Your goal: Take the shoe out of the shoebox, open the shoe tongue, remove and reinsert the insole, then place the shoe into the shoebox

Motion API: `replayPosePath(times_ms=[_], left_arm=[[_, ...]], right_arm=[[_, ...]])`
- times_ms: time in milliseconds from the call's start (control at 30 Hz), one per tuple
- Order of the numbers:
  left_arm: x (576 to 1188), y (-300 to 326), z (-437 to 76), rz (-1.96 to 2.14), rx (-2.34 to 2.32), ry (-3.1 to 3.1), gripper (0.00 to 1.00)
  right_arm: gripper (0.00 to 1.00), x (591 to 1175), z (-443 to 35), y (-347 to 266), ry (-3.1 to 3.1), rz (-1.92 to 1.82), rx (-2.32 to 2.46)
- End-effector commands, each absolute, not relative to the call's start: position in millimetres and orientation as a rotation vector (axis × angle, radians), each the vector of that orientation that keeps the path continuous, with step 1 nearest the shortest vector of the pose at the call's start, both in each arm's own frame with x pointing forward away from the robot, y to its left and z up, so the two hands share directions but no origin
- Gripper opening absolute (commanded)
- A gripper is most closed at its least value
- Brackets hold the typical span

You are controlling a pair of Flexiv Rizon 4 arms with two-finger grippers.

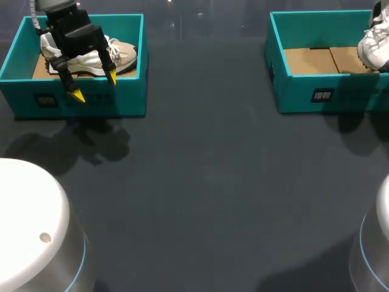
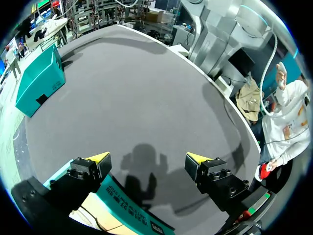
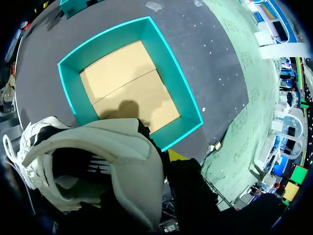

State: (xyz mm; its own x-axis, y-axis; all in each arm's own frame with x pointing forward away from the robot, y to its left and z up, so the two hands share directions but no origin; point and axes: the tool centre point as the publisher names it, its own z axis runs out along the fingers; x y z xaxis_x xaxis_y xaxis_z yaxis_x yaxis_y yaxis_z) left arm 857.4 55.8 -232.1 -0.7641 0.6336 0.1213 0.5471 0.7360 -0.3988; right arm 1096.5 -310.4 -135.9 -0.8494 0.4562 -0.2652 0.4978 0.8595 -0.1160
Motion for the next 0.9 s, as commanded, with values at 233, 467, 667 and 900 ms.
replayPosePath(times_ms=[233,467,667,900], left_arm=[[857.4,56.0,-232.1,0.501,-0.932,-2.689,1.00],[857.4,56.0,-232.1,0.501,-0.932,-2.689,1.00],[857.4,56.0,-232.1,0.501,-0.932,-2.689,1.00],[857.4,56.0,-232.1,0.501,-0.932,-2.689,1.00]], right_arm=[[0.00,1085.6,-136.1,-308.4,2.496,-0.230,1.505],[0.00,1083.5,-143.0,-341.2,2.167,-0.145,2.011],[0.00,1081.4,-152.7,-346.9,1.951,-0.200,2.157],[0.00,1078.4,-155.7,-345.1,1.911,-0.275,2.213]])
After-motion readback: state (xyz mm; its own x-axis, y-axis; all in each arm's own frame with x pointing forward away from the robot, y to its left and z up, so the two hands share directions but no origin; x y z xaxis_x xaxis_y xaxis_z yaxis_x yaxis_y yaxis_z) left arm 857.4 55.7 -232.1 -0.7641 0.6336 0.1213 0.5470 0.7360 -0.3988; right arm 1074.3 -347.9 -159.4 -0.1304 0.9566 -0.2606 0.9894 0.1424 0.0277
